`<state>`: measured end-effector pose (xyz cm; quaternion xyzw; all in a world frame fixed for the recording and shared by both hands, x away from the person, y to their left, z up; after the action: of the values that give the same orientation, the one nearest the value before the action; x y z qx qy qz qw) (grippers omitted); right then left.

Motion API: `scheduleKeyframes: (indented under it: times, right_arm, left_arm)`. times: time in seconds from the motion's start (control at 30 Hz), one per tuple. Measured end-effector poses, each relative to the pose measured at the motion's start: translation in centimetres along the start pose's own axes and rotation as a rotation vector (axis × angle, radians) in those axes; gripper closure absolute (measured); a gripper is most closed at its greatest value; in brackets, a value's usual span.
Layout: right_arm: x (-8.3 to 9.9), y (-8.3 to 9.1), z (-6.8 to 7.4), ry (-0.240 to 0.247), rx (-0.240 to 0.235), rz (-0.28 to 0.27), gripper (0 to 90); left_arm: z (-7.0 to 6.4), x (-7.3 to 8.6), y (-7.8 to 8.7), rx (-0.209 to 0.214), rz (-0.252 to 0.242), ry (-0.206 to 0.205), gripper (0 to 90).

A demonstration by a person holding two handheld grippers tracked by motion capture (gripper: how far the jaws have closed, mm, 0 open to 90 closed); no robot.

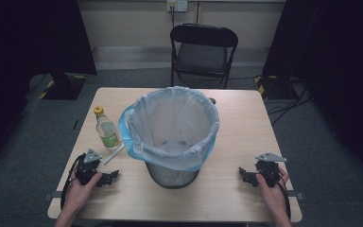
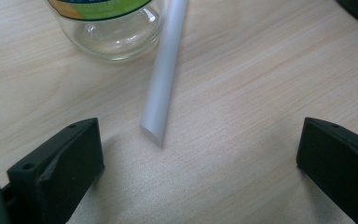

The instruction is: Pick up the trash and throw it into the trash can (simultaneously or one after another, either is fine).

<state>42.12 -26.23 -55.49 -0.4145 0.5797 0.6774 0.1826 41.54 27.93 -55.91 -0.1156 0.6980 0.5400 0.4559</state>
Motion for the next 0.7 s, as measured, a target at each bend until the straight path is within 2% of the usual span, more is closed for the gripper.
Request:
scheduleKeyframes:
  times: [0.23, 0.33, 0.4, 0.47, 0.53, 0.57, 0.6, 0.7]
  right_arm:
    - [0.0, 0.0, 0.0, 0.003, -0.007, 0.001, 8.1]
    - [-0.1, -0.1, -0.1, 0.009, -0.008, -0.001, 8.0]
    - [0.0, -0.1, -0.1, 0.008, -0.009, 0.000, 8.0]
    - [0.0, -0.1, 0.0, 0.007, -0.009, 0.001, 8.0]
    - [0.0, -0.1, 0.0, 0.008, -0.009, 0.001, 8.0]
    - [-0.1, -0.1, -0.1, 0.009, -0.009, -0.001, 8.0]
    - [0.0, -0.1, 0.0, 0.009, -0.010, 0.000, 8.0]
    - [-0.1, -0.1, -0.1, 0.008, -0.009, 0.001, 7.9]
  left_arm:
    - [0.0, 0.1, 0.2, -0.002, -0.005, 0.005, 1.4]
    - [0.1, 0.1, 0.4, -0.007, -0.011, 0.011, 4.9]
    - [0.4, 0.0, 0.6, -0.021, -0.017, 0.017, 10.4]
    - [0.4, 0.0, 1.0, -0.016, -0.021, 0.055, 18.5]
    - [0.2, 0.0, 1.4, 0.021, -0.016, 0.089, 17.5]
    - [0.2, 0.0, 1.4, 0.021, -0.016, 0.089, 17.5]
    - [0.1, -0.5, 1.9, 0.023, -0.040, 0.091, 17.5]
    - [0.3, -1.2, 2.3, 0.011, -0.070, 0.101, 17.5]
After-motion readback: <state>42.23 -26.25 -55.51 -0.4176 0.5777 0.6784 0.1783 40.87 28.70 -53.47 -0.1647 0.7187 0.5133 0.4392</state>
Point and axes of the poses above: each handheld gripper's, and its own axes: y roughly backward along the jaws, x roughly out of its underside, z roughly to its left, the point moved 8 cm from there along -y, roughly forward along the jaws, and after that the axes turned 4 degrees about -z, right-handed, at the moved point
